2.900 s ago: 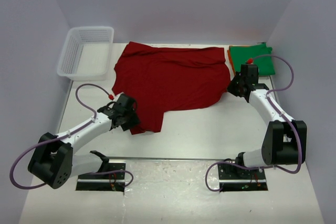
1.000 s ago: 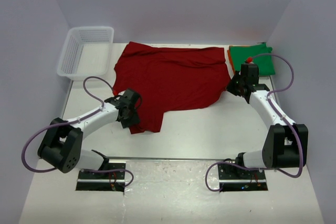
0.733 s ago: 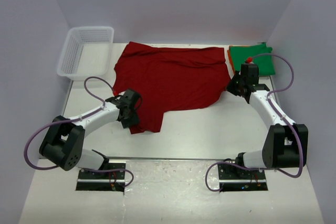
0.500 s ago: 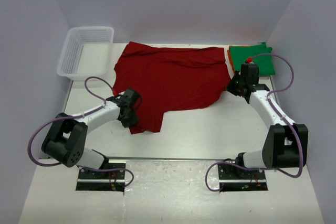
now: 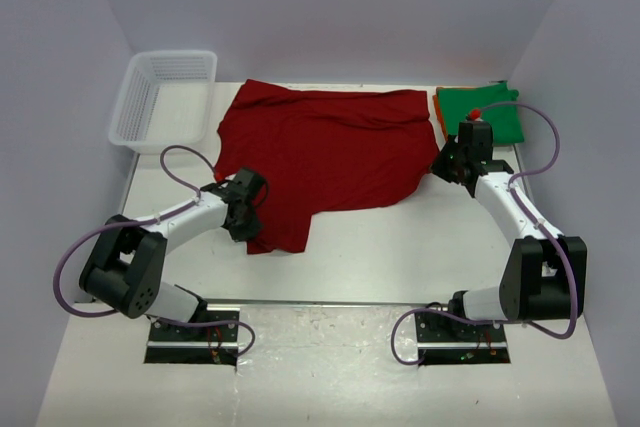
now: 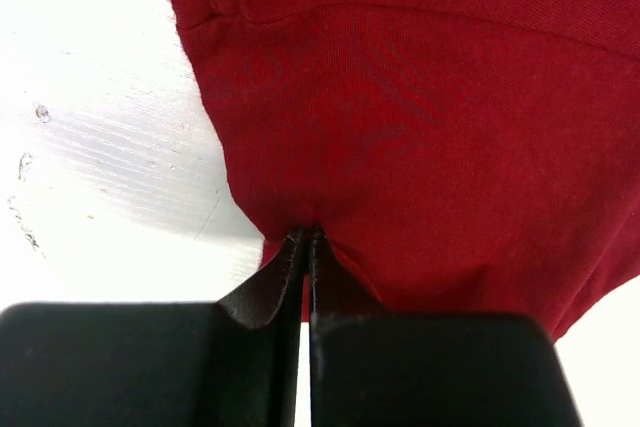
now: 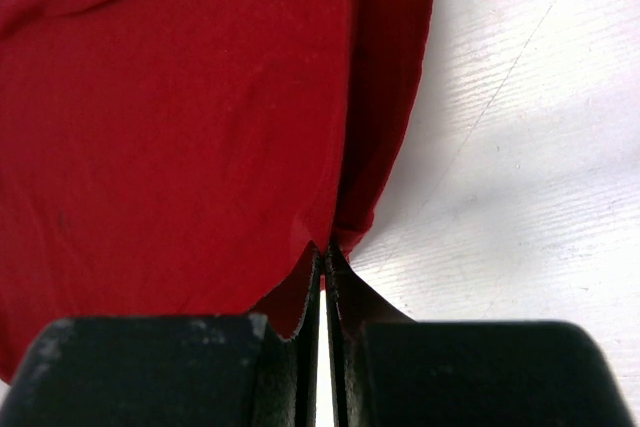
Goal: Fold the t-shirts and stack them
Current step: Flatten out the tshirt
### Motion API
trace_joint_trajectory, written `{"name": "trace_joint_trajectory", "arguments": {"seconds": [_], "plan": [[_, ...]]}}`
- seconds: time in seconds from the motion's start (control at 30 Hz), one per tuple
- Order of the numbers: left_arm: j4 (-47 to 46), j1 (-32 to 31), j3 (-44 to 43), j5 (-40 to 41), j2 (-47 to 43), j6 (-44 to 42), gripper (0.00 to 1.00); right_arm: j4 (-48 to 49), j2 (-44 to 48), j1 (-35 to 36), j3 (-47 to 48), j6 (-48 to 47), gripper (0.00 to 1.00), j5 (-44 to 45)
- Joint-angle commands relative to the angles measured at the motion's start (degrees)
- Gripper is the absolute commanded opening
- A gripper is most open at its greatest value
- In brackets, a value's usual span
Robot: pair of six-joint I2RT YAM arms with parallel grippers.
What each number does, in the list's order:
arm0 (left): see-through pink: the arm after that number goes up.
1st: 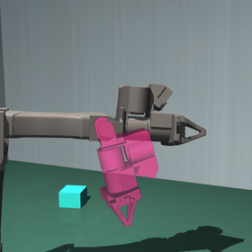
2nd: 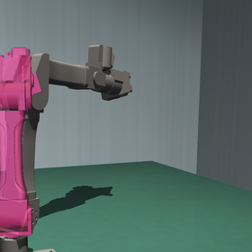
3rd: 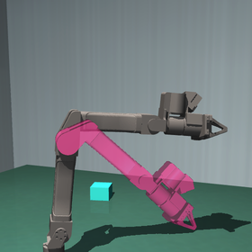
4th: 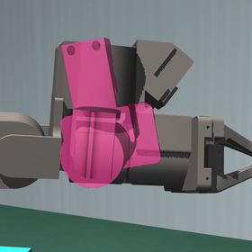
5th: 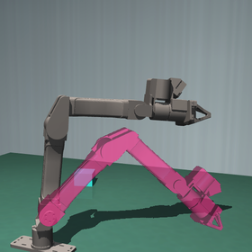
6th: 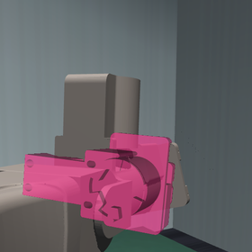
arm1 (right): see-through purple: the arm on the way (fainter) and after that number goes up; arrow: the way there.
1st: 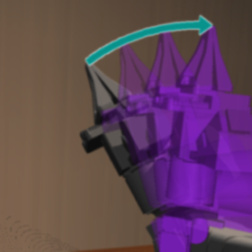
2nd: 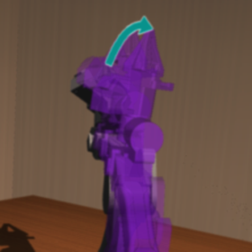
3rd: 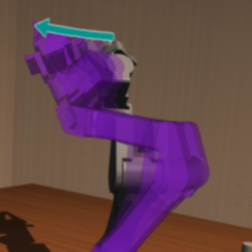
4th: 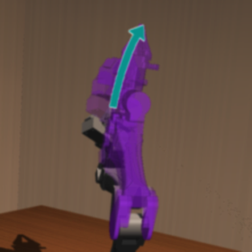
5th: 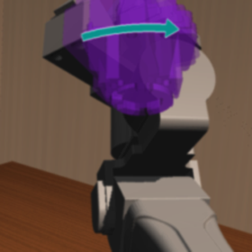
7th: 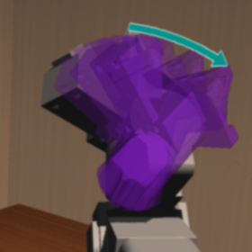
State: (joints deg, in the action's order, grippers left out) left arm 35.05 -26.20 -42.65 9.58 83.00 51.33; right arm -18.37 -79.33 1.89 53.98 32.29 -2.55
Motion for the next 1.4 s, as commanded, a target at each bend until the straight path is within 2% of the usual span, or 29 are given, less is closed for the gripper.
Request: {"name": "trace_joint_trajectory", "arguments": {"seconds": [0.0,0.23,0.43,0.57,0.63,0.67,0.7,1.07,1.37], "plan": [[-0.9,0.4,-1.0,-0.4,-1.1,-0.6,0.0,1.4,0.5,0.6,0.4,-0.9,0.0,-0.4],[0.8,0.4,-0.3,-0.8,-5.1,-0.6,0.0,1.1,-0.1,0.8,0.7,-0.9,0.0,-0.1],[-0.1,0.4,-0.1,-1.5,-4.8,-0.8,0.15,1.1,-0.1,0.8,0.7,-1.0,0.0,-0.1],[-0.3,0.4,-0.1,-1.9,-4.3,-1.1,0.2,0.9,0.1,0.9,0.9,-1.1,0.0,0.3],[-0.7,0.4,-0.1,-2.1,-4.0,-1.0,0.17,1.0,0.1,0.8,0.8,-1.1,0.0,0.3],[-0.8,0.4,-0.1,-2.1,-4.1,-0.9,0.1,1.0,0.1,0.9,0.8,-1.1,0.0,0.2],[-0.9,0.4,-0.1,-2.2,-4.1,-0.9,0.0,1.1,0.1,0.8,0.9,-1.1,0.0,0.2],[-0.2,0.4,-0.9,-1.9,-4.4,-1.1,0.0,1.1,-0.1,0.9,1.0,-1.1,0.0,-0.1],[2.4,-2.4,-3.2,6.6,-14.5,-4.2,0.0,-0.2,2.2,2.4,2.4,-2.5,0.0,1.9]]}}
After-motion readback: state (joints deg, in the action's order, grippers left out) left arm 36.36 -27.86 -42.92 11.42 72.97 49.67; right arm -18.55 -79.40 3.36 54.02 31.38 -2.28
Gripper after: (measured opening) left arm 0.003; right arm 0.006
